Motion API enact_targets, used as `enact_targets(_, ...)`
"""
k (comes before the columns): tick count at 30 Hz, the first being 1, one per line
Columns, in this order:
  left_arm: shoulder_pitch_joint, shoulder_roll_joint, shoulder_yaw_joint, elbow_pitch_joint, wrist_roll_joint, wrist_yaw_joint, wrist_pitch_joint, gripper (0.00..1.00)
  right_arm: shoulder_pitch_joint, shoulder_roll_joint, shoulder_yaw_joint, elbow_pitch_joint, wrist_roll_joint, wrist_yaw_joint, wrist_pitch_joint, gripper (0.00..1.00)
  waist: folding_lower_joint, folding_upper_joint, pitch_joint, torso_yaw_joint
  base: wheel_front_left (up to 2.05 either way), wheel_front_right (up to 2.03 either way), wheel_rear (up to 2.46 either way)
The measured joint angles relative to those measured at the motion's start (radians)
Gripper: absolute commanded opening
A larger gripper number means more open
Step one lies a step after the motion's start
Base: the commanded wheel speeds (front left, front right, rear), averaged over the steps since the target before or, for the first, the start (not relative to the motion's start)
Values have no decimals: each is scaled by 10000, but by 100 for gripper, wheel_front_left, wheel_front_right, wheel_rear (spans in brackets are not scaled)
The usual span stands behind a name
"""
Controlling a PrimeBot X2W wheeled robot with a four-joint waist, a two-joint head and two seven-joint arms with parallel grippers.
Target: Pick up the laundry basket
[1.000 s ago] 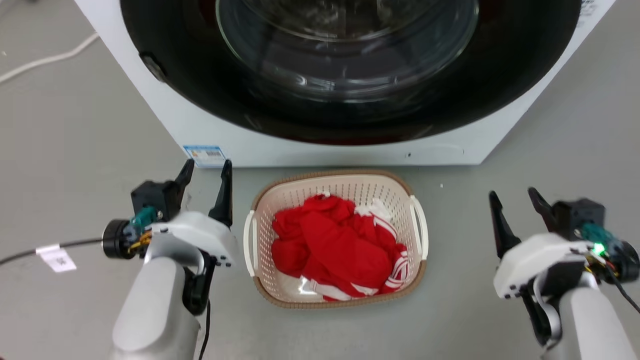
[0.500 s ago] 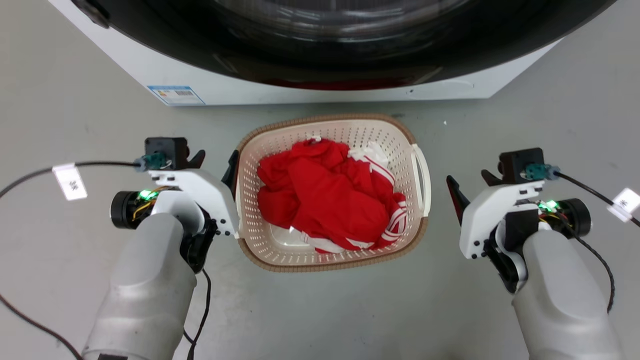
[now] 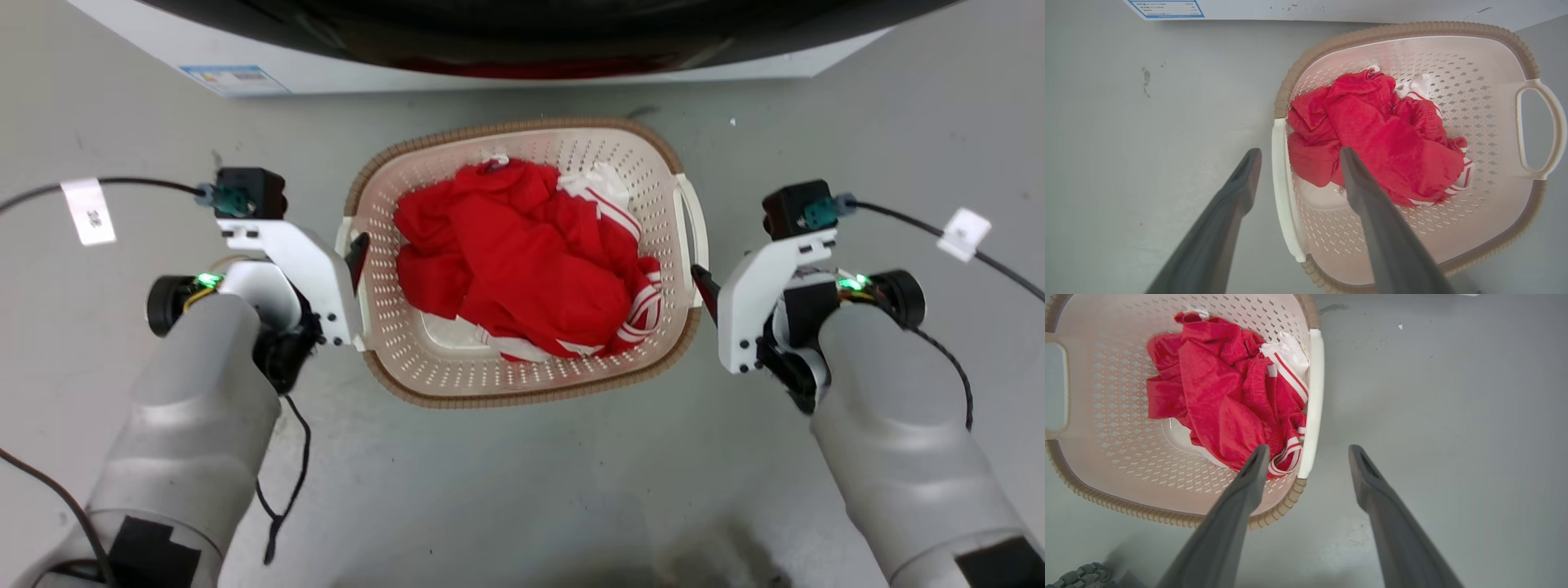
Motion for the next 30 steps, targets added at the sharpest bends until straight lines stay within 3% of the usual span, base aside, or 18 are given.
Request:
enact_targets(15,-1120,493,-1218,681,-1170,-2,368,100,-2106,2,1375,1641,1241,0,46,100,0,0,1478,-194,0,0,0)
enact_targets(30,-1828,382,-2094,1269,-1793,-2,140,100,-2941,4,2510,2552,2568,0,-59,100,-1,0,2307,-125,0,0,0)
